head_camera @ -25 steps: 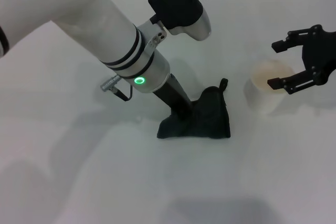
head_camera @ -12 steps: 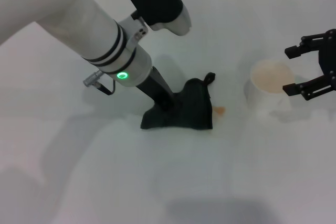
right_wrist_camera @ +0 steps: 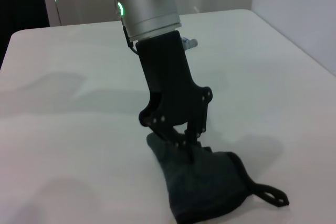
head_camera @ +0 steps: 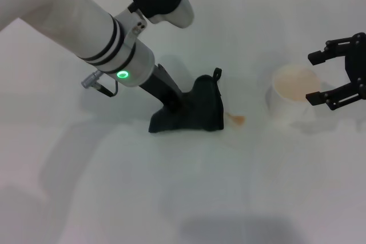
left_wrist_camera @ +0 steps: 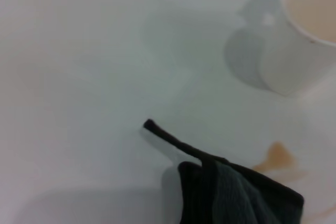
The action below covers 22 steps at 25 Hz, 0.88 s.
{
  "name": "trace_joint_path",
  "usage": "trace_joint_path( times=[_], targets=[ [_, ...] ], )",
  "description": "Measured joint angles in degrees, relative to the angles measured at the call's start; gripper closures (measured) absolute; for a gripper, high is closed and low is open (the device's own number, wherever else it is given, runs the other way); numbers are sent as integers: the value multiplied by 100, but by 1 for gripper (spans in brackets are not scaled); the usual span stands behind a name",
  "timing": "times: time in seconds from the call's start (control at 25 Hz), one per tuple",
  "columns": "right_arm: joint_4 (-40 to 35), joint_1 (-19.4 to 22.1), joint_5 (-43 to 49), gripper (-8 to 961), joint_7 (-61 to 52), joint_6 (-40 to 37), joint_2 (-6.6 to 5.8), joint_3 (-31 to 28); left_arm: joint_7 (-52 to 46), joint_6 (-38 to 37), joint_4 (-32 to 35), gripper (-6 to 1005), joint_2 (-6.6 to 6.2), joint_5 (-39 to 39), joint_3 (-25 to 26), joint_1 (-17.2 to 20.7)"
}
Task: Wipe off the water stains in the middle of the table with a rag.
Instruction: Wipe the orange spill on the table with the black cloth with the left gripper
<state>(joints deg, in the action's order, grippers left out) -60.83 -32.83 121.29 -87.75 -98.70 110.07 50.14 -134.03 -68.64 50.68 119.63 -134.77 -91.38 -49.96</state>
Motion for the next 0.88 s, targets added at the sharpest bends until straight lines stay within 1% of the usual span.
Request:
trace_joint_path(
  times=[0.4,0.56,0.76,0.88],
  targets=[
    [2,-13,-8,78,-10,0,15,5,206,-261,28,924,4,762,-698,-80],
    [2,-20,-9,78,-18,0,23,1,188,-286,79,924,11,914,-925,-117],
    [2,-40,-5,78,-6,1,67,-11,68,-189,48,924,0,869,-860,-118],
    [2,-50,14,78,-4,5,82,-2,12,-100,40,924,-17,646,-593,-88]
  ],
)
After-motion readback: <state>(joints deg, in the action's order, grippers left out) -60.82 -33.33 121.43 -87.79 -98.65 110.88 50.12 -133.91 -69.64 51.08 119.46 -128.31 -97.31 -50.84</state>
